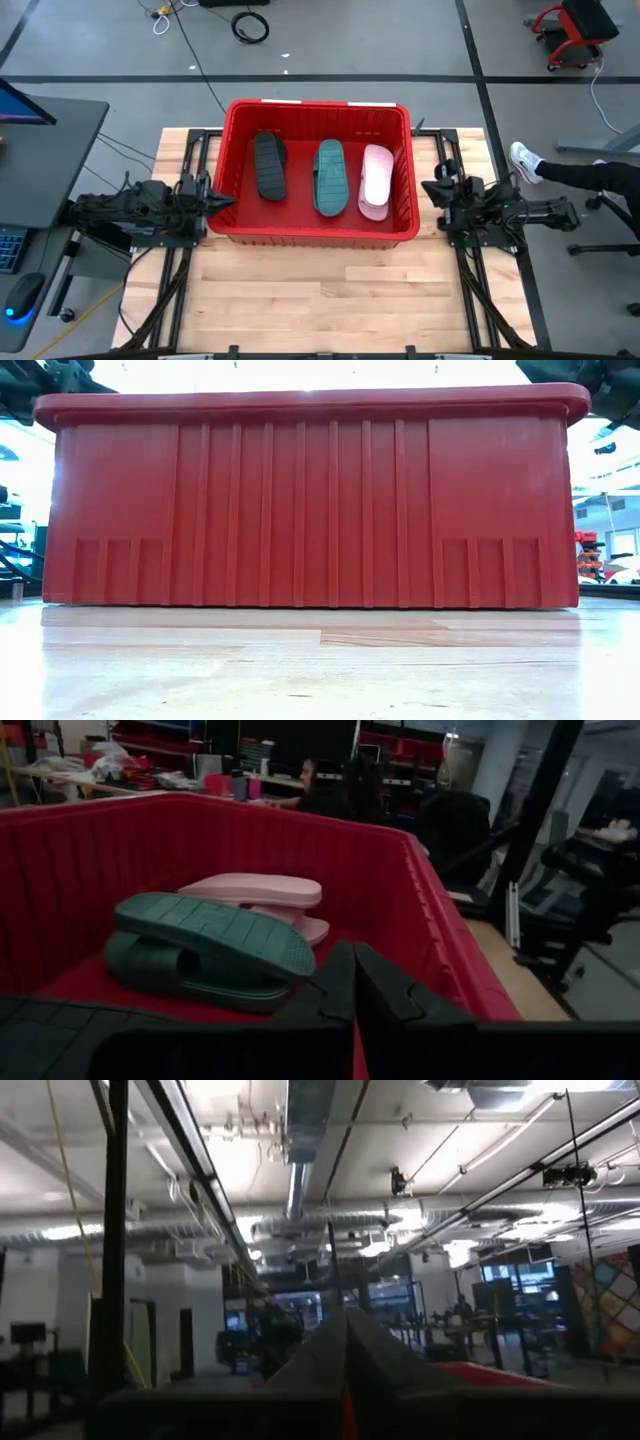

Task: Pick and place slides into bin
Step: Return to Home Position

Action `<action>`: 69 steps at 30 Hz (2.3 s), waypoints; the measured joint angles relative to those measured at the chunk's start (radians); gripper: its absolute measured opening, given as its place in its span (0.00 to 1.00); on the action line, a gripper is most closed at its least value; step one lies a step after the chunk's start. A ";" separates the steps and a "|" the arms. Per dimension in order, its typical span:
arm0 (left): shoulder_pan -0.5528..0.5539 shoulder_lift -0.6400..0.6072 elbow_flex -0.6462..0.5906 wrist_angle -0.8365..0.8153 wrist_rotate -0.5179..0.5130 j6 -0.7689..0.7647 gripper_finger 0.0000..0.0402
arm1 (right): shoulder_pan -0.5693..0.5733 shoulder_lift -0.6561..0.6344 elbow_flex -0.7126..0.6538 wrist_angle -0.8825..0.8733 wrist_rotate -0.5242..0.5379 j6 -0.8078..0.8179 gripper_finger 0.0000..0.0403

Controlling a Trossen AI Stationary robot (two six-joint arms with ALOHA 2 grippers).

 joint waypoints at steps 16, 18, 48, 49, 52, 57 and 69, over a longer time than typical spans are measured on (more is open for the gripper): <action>0.000 0.001 -0.016 0.230 0.183 0.128 0.02 | 0.000 0.063 0.000 -0.128 0.005 -0.078 0.03; 0.000 0.002 -0.060 0.330 0.217 0.118 0.03 | 0.000 0.063 0.000 -0.146 0.005 -0.096 0.03; 0.000 0.010 -0.216 0.547 0.201 0.322 0.07 | 0.000 0.063 0.018 -0.264 0.049 -0.082 0.03; 0.000 0.010 -0.216 0.548 0.201 0.322 0.06 | 0.000 0.063 0.018 -0.263 0.049 -0.083 0.03; 0.000 0.010 -0.216 0.549 0.201 0.322 0.06 | 0.000 0.063 0.018 -0.261 0.049 -0.083 0.03; 0.000 0.010 -0.216 0.551 0.201 0.322 0.08 | 0.000 0.063 0.019 -0.259 0.049 -0.083 0.03; 0.000 0.010 -0.217 0.553 0.201 0.321 0.09 | 0.000 0.063 0.020 -0.256 0.049 -0.082 0.03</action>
